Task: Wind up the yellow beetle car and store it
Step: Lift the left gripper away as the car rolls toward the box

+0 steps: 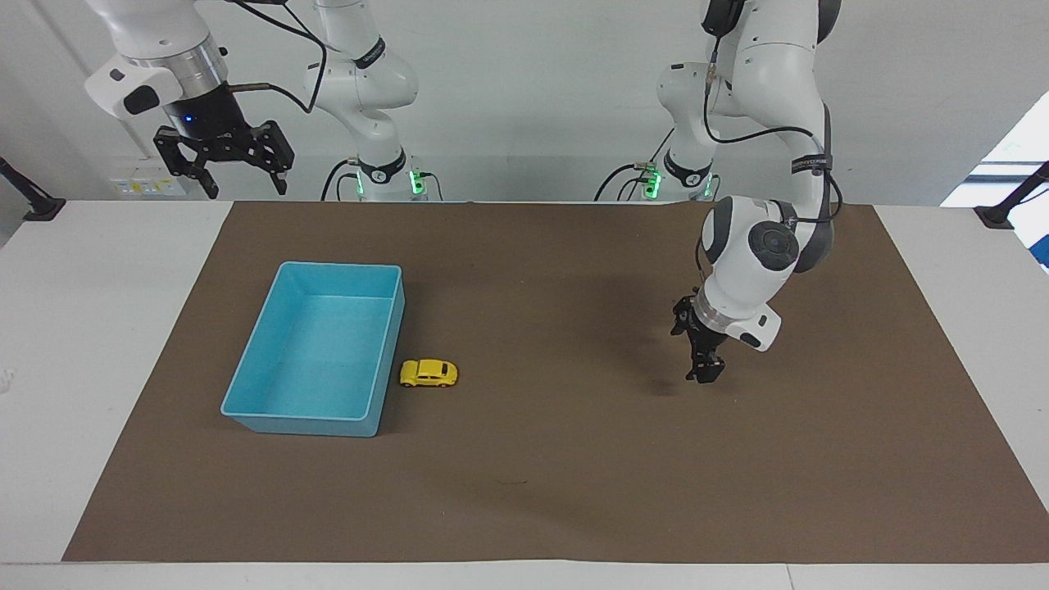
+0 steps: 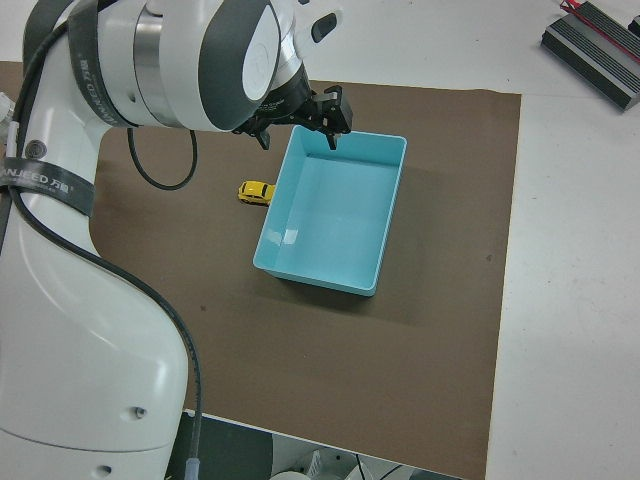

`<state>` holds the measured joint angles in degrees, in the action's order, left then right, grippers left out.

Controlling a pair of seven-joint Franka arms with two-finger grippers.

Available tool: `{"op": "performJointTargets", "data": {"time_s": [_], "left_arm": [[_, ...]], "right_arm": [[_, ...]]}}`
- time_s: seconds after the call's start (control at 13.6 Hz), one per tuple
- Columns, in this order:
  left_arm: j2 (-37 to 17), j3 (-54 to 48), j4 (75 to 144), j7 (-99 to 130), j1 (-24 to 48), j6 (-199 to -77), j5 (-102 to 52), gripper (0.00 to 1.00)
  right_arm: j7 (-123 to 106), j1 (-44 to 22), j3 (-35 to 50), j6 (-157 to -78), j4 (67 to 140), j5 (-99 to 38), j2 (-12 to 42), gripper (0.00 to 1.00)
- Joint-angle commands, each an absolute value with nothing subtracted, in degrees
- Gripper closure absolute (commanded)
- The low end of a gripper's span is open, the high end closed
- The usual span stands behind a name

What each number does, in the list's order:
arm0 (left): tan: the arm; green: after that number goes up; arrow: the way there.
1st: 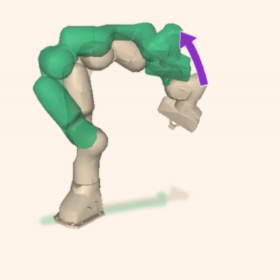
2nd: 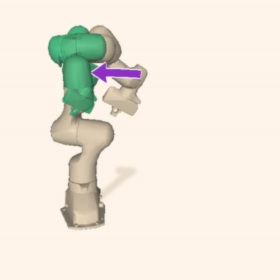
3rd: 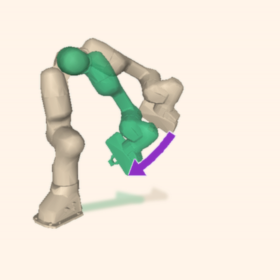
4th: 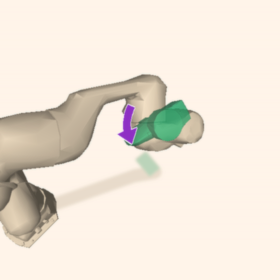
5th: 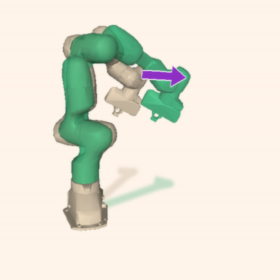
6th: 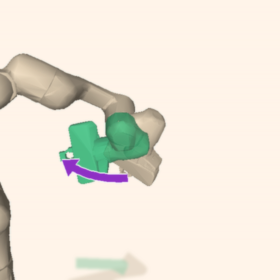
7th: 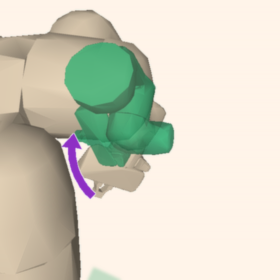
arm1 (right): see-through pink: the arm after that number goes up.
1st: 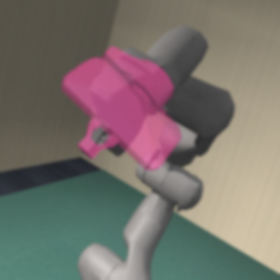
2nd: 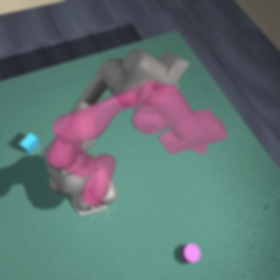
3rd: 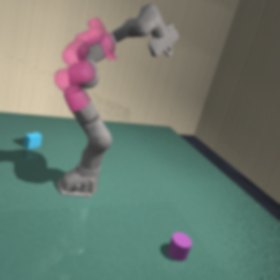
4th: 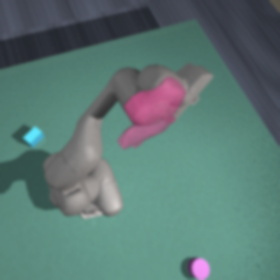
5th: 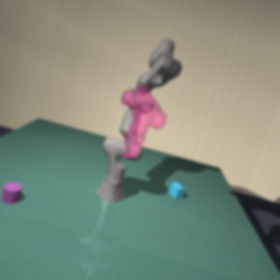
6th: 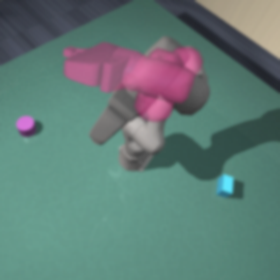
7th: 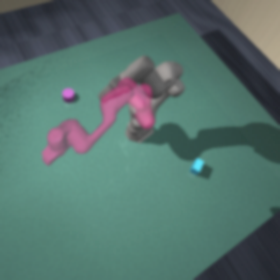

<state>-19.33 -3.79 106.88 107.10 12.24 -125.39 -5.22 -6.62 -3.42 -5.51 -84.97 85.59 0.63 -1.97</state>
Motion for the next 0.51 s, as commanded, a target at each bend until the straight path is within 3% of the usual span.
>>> {"op": "performJointTargets", "data": {"time_s": [0.0,0.44], "left_arm": [[-18.5,-4.0,107.0,105.3,11.5,-124.5,-4.3,0.0],[-18.5,-2.9,105.2,101.8,11.3,-124.7,-4.3,0.0]], "right_arm": [[-6.2,-3.1,-5.3,-84.5,86.0,0.1,-2.8,0.0],[-6.2,-3.1,-5.3,-84.5,86.0,0.1,-2.8,0.0]]}}
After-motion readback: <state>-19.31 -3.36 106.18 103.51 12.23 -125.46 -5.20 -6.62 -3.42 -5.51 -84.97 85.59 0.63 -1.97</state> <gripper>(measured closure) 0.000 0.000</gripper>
